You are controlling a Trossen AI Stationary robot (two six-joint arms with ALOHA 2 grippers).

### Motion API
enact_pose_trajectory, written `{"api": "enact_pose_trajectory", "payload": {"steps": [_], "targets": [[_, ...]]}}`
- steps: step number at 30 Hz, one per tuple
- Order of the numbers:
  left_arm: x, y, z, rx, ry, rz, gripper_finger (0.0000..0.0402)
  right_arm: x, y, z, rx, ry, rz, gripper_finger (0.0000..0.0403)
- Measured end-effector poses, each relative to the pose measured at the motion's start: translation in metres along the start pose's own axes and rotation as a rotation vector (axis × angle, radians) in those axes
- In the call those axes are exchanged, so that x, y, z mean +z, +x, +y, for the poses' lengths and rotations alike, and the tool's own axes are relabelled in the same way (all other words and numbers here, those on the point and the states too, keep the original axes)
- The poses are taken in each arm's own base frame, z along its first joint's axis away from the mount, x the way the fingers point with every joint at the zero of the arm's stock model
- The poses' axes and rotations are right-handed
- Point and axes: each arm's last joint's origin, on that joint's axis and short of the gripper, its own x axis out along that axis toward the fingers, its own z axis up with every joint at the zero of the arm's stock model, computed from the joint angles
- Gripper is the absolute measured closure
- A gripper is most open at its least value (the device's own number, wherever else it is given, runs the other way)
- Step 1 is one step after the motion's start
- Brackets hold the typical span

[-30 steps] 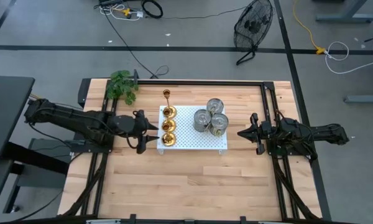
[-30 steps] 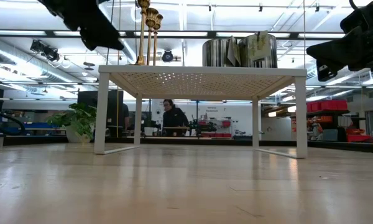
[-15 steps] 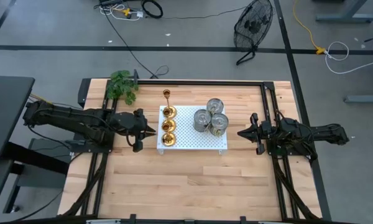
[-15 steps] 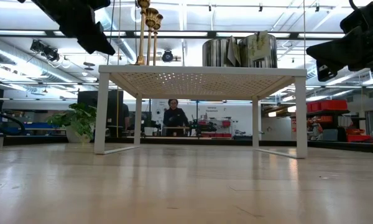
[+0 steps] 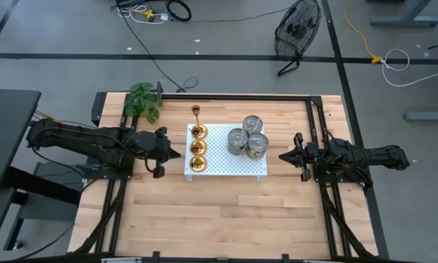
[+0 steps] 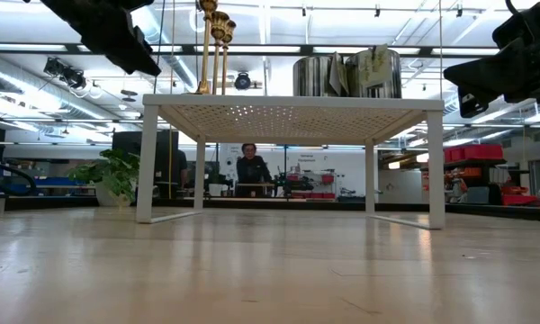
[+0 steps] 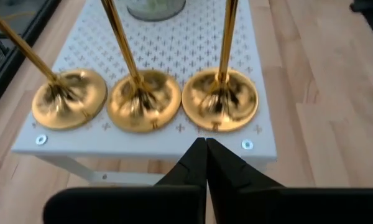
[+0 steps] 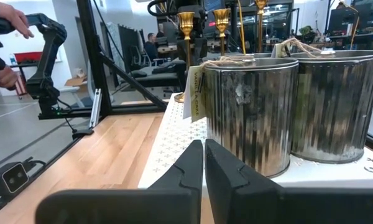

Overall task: Pick & Place candle stick holders
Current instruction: Return to Home Position

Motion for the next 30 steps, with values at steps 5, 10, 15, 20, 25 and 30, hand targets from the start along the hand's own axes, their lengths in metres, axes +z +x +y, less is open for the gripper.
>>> {"api": "enact_pose_trajectory", "payload": {"steps": [5, 10, 15, 20, 25, 30], "targets": [[-0.004, -0.002, 0.001, 0.008, 0.002, -0.032, 0.0396, 0.000, 0.000, 0.000, 0.000, 0.000, 0.001, 0.0382], [-0.030, 0.011, -0.002, -0.080, -0.050, -0.093, 0.0398, 0.000, 0.000, 0.000, 0.000, 0.000, 0.001, 0.0382], [-0.055, 0.019, -0.003, -0.134, -0.067, -0.127, 0.0399, 0.000, 0.000, 0.000, 0.000, 0.000, 0.001, 0.0382], [-0.065, 0.014, 0.002, -0.130, -0.089, -0.238, 0.0400, 0.000, 0.000, 0.000, 0.000, 0.000, 0.000, 0.0382], [-0.081, 0.010, 0.009, -0.098, -0.101, -0.273, 0.0400, 0.000, 0.000, 0.000, 0.000, 0.000, 0.000, 0.0382], [-0.095, 0.007, 0.012, -0.099, -0.101, -0.329, 0.0400, 0.000, 0.000, 0.000, 0.000, 0.000, 0.000, 0.0382]]}}
